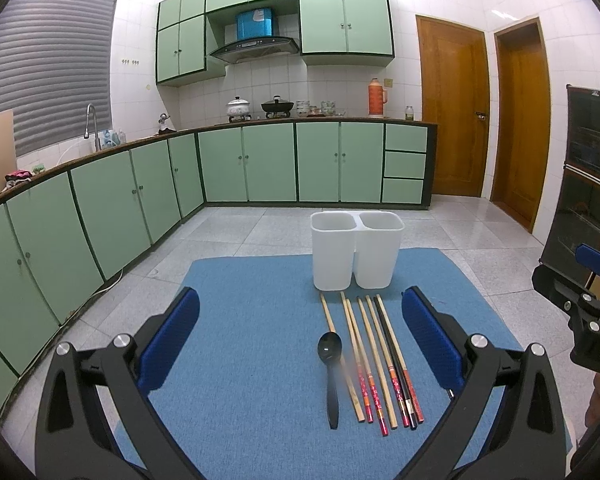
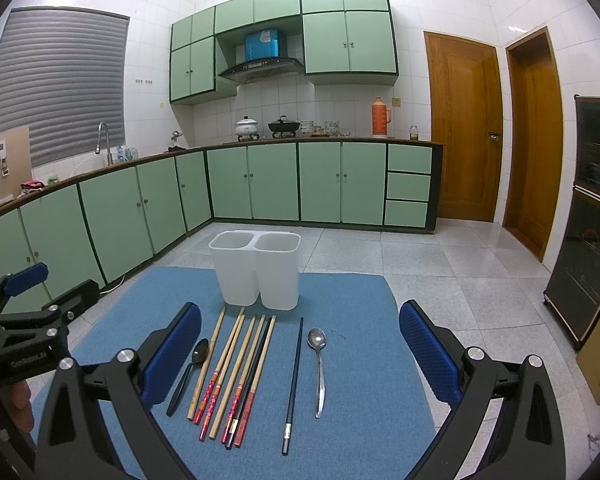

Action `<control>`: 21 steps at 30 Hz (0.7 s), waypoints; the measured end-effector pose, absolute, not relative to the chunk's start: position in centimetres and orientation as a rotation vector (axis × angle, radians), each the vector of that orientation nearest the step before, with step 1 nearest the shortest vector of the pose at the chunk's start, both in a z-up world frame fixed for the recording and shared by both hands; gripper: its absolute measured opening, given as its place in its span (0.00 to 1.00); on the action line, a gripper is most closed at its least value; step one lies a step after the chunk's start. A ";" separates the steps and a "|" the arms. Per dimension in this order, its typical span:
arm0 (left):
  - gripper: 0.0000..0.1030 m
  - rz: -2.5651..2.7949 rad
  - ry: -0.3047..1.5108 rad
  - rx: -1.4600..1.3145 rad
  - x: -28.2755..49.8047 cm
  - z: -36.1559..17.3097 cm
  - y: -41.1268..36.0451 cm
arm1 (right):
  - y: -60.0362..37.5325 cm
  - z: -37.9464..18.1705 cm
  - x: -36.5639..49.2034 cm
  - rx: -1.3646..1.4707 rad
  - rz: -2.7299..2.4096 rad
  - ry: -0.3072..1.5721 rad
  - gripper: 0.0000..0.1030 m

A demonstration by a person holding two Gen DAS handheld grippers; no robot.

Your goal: Organize utensils

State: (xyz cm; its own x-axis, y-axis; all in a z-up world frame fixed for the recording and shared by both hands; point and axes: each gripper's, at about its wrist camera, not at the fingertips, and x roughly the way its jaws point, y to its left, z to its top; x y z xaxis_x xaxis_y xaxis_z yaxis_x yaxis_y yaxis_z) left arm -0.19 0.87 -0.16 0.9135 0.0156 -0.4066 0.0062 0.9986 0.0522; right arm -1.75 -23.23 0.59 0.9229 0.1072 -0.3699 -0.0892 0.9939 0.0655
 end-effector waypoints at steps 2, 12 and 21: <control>0.95 0.004 0.419 0.054 -0.2 -0.2 0.9 | -23.2 0.6 -1.7 0.049 0.100 0.383 0.94; 0.95 0.004 0.421 0.053 -0.2 -0.1 0.9 | -23.3 0.6 -1.7 0.047 0.101 0.385 0.94; 0.95 0.008 0.423 0.048 -0.2 -0.5 1.1 | -22.8 0.0 -1.6 0.046 0.101 0.386 0.94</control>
